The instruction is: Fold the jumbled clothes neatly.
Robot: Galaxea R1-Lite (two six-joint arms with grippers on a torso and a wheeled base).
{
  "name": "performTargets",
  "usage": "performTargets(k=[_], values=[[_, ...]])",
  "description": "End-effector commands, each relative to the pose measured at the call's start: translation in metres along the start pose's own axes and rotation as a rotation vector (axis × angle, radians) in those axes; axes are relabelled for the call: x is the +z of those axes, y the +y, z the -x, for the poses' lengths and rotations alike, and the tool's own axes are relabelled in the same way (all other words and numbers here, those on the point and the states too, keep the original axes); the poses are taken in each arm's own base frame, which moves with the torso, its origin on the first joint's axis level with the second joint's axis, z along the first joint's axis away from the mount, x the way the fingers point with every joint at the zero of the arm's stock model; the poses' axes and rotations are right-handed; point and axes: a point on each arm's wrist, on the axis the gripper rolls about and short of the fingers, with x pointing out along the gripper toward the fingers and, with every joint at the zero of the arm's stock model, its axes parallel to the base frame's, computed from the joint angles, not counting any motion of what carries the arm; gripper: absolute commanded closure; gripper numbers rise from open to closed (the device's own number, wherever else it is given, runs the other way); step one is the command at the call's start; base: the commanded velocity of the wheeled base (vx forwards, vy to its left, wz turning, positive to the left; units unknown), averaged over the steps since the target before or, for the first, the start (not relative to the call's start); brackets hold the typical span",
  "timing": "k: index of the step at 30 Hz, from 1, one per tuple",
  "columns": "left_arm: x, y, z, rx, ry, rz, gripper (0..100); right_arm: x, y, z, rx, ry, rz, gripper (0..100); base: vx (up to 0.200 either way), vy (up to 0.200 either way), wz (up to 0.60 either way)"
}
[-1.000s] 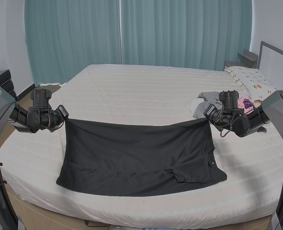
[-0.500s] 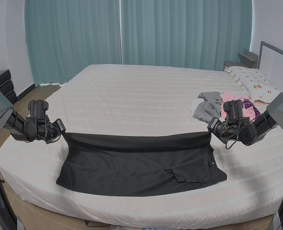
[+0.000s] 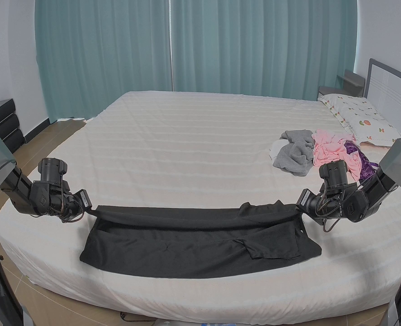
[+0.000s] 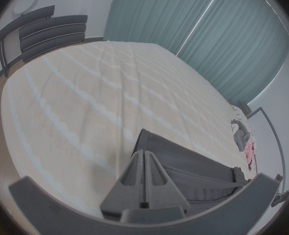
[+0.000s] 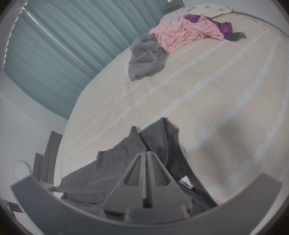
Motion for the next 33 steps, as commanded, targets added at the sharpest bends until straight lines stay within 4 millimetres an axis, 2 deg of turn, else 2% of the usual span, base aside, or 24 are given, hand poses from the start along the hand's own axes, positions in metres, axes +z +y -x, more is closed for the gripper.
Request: performTargets(k=[1, 15, 16, 19, 20, 24, 30, 33], values=[[-0.008, 0.004, -0.001, 0.007, 0.031, 0.003, 100, -0.005, -0.007, -0.007, -0.023, 0.025, -0.002, 100, 0.0, 0.0, 0.0], [-0.019, 0.007, -0.002, 0.007, 0.073, 0.006, 100, -0.014, -0.014, -0.014, -0.049, 0.064, 0.012, 100, 0.0, 0.0, 0.0], [-0.02, 0.008, -0.002, 0.009, 0.077, 0.008, 100, -0.014, -0.014, -0.014, -0.048, 0.065, 0.012, 0, 0.0, 0.0, 0.0], [-0.02, 0.008, -0.001, 0.01, 0.078, 0.01, 100, -0.015, -0.013, -0.011, -0.042, 0.066, 0.012, 0, 0.0, 0.0, 0.0], [-0.02, 0.007, -0.001, 0.008, 0.074, 0.012, 0, -0.014, -0.012, -0.008, -0.035, 0.064, 0.014, 0, 0.0, 0.0, 0.0], [-0.017, 0.006, 0.002, -0.006, 0.067, 0.015, 0, -0.008, -0.005, 0.003, 0.0, 0.045, 0.005, 0, 0.0, 0.0, 0.0], [0.01, 0.002, 0.022, -0.128, 0.01, 0.113, 0, 0.01, 0.002, 0.027, 0.088, 0.013, -0.092, 0, 0.0, 0.0, 0.0], [0.018, -0.001, 0.02, -0.152, -0.005, 0.122, 0, 0.012, -0.001, 0.033, 0.141, 0.028, -0.126, 0, 0.0, 0.0, 0.0]])
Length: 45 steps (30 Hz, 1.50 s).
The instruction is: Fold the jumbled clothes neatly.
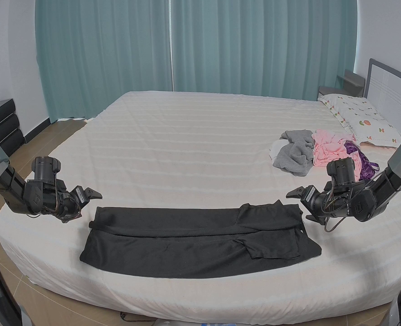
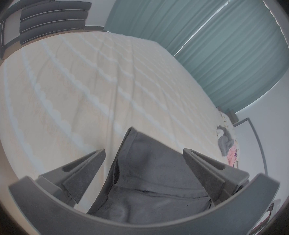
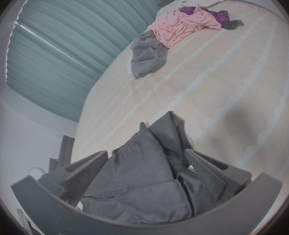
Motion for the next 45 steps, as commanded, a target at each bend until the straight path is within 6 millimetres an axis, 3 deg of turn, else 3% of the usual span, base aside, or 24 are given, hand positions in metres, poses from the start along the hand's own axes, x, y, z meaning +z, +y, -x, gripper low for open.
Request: performTargets(k=[1, 10, 21, 22, 45], values=[[0.017, -0.006, 0.004, -0.038, -0.05, 0.007, 0, 0.007, 0.0, 0.017, 0.064, -0.017, -0.036, 0, 0.0, 0.0, 0.0], [0.011, -0.001, -0.054, -0.011, 0.016, -0.003, 0, -0.004, -0.022, 0.005, 0.08, -0.024, -0.143, 0, 0.0, 0.0, 0.0], [0.009, 0.007, -0.082, 0.007, 0.037, 0.0, 0, -0.008, -0.023, 0.006, 0.076, -0.013, -0.142, 0, 0.0, 0.0, 0.0], [0.01, 0.007, -0.082, 0.01, 0.032, 0.002, 100, -0.008, -0.024, 0.006, 0.073, -0.012, -0.143, 0, 0.0, 0.0, 0.0], [0.021, 0.012, -0.075, 0.013, -0.006, 0.063, 100, -0.009, -0.027, 0.007, 0.062, -0.01, -0.148, 0, 0.0, 0.0, 0.0]])
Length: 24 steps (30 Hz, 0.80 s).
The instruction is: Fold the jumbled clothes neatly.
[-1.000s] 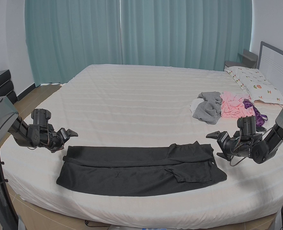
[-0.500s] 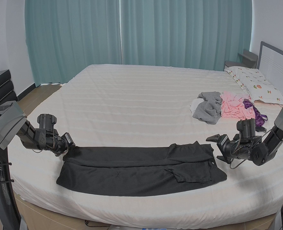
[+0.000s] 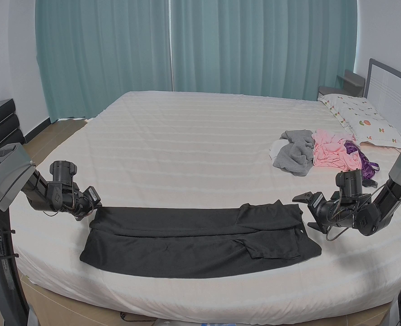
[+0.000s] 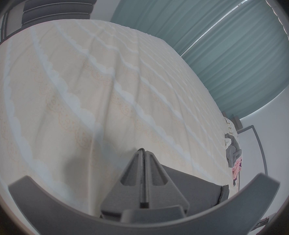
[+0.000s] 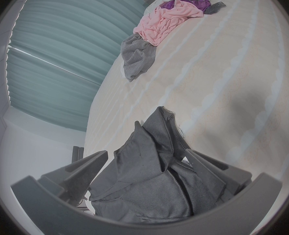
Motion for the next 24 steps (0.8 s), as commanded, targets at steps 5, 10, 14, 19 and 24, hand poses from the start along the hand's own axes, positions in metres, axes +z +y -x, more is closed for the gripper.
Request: performTargets(k=[5, 10, 14, 19, 24], values=[[0.003, 0.003, 0.002, 0.002, -0.009, 0.006, 100, -0.001, 0.0, 0.0, -0.001, 0.002, 0.0, 0, 0.0, 0.0, 0.0], [0.003, 0.002, 0.002, -0.002, -0.008, 0.005, 100, -0.001, -0.001, -0.001, -0.002, 0.003, 0.0, 0, 0.0, 0.0, 0.0], [0.003, 0.002, 0.002, -0.001, -0.007, 0.009, 0, -0.001, -0.001, -0.001, -0.002, 0.003, 0.0, 0, 0.0, 0.0, 0.0], [0.003, 0.001, 0.005, -0.002, -0.01, 0.01, 0, 0.0, 0.0, 0.0, 0.001, 0.0, 0.001, 0, 0.0, 0.0, 0.0], [0.008, -0.005, 0.018, -0.017, -0.033, 0.004, 0, -0.001, 0.0, 0.003, 0.001, 0.0, 0.001, 0, 0.0, 0.0, 0.0]])
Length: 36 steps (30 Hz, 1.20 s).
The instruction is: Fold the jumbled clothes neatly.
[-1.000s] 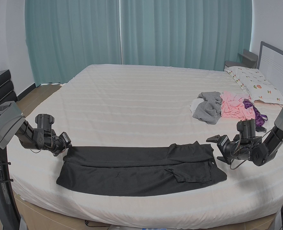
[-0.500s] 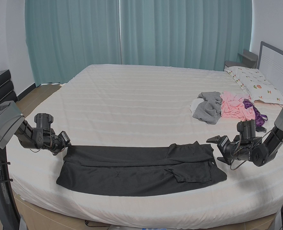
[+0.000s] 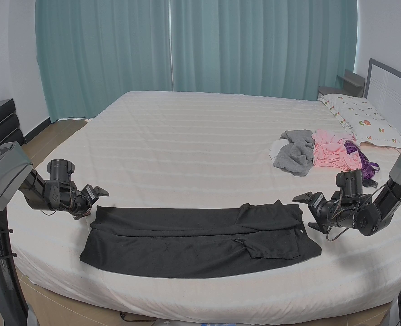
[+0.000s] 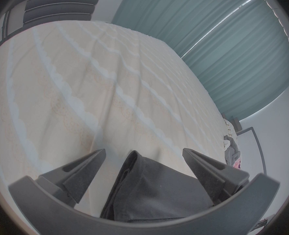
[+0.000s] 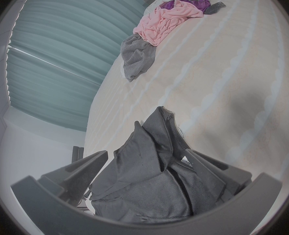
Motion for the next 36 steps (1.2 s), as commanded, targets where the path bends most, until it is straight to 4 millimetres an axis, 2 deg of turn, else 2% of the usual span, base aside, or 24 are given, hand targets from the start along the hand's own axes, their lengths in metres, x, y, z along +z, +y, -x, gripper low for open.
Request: performTargets(k=[1, 6, 12, 24, 36], values=[[0.0042, -0.0056, 0.011, -0.013, -0.021, -0.005, 0, -0.0009, -0.0001, 0.0028, 0.0, 0.001, 0.0, 0, 0.0, 0.0, 0.0], [0.0034, -0.0095, 0.0197, -0.019, -0.026, -0.008, 0, -0.0005, 0.0007, 0.0036, 0.006, -0.003, 0.0, 0, 0.0, 0.0, 0.0], [0.0037, -0.0098, 0.0197, -0.02, -0.027, 0.012, 0, -0.0016, -0.0007, 0.0044, 0.002, 0.001, 0.0, 0, 0.0, 0.0, 0.0], [0.0037, -0.01, 0.0201, -0.021, -0.028, 0.011, 0, -0.0012, -0.0012, 0.0041, 0.001, -0.001, 0.0, 0, -0.2, 0.0, 0.0], [-0.0007, -0.0081, 0.0191, -0.016, -0.012, 0.003, 0, -0.0023, -0.0023, 0.0026, -0.004, 0.004, -0.001, 0, 0.0, 0.0, 0.0]])
